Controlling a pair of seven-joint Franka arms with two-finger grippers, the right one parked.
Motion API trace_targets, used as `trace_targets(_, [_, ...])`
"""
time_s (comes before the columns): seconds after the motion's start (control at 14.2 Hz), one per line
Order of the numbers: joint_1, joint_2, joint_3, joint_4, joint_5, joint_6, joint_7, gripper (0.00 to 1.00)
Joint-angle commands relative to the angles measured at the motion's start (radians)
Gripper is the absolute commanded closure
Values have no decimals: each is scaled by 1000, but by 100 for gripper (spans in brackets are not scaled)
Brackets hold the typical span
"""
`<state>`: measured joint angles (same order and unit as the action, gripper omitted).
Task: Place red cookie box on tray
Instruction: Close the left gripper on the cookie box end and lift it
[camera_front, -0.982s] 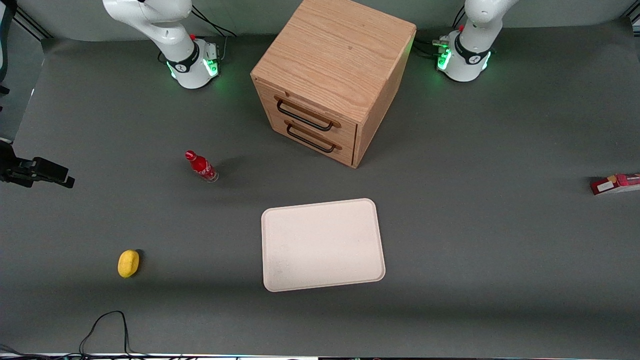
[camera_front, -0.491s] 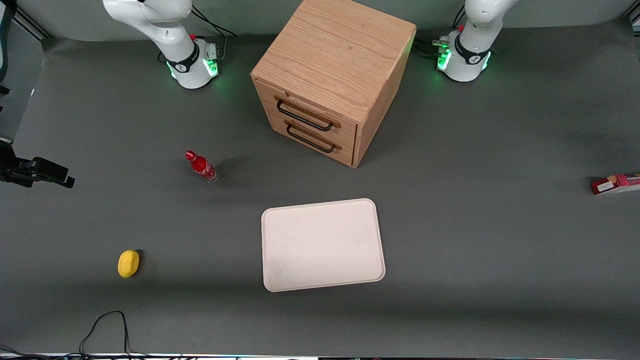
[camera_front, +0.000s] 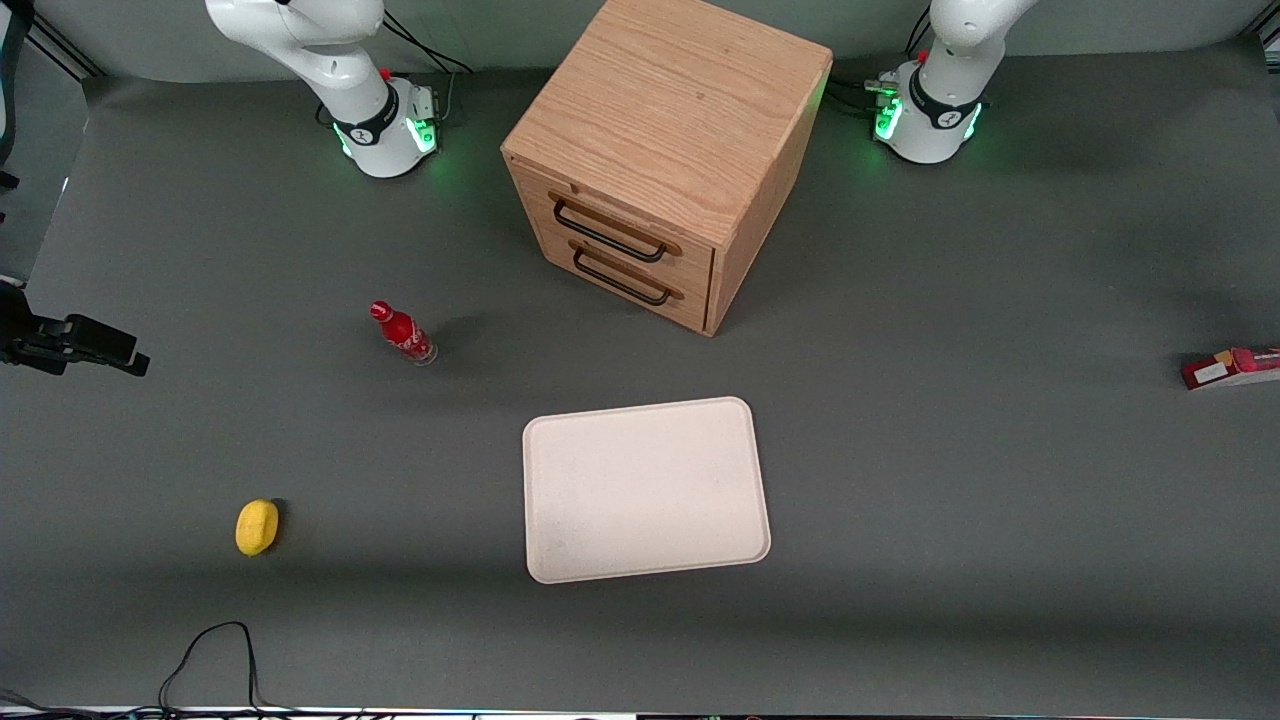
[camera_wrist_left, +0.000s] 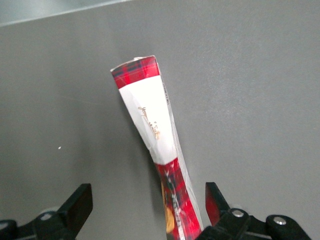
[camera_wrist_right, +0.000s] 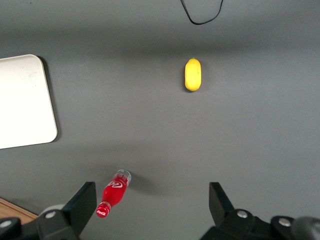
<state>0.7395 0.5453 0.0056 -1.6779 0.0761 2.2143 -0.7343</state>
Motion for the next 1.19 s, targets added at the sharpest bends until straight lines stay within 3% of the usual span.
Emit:
trace_targets(0.0, [5,24,-3,-2,-9,34,-16,0])
trace_targets(0.21, [0,38,-3,-2,-10,48,-17,0])
trace_targets(0.28, [-2,38,-3,0,-10,48,-22,9])
trace_targets(0.42, [-8,38,-3,3,-10,47,-51,72])
trace_targets(0.49, [-11,38,-3,3,-10,47,-72,93])
trace_targets(0.63, [-15,38,-4,3,-10,41,-80,100])
trace_targets(1.12, [-20,30,-4,61,-3,-2,-71,100])
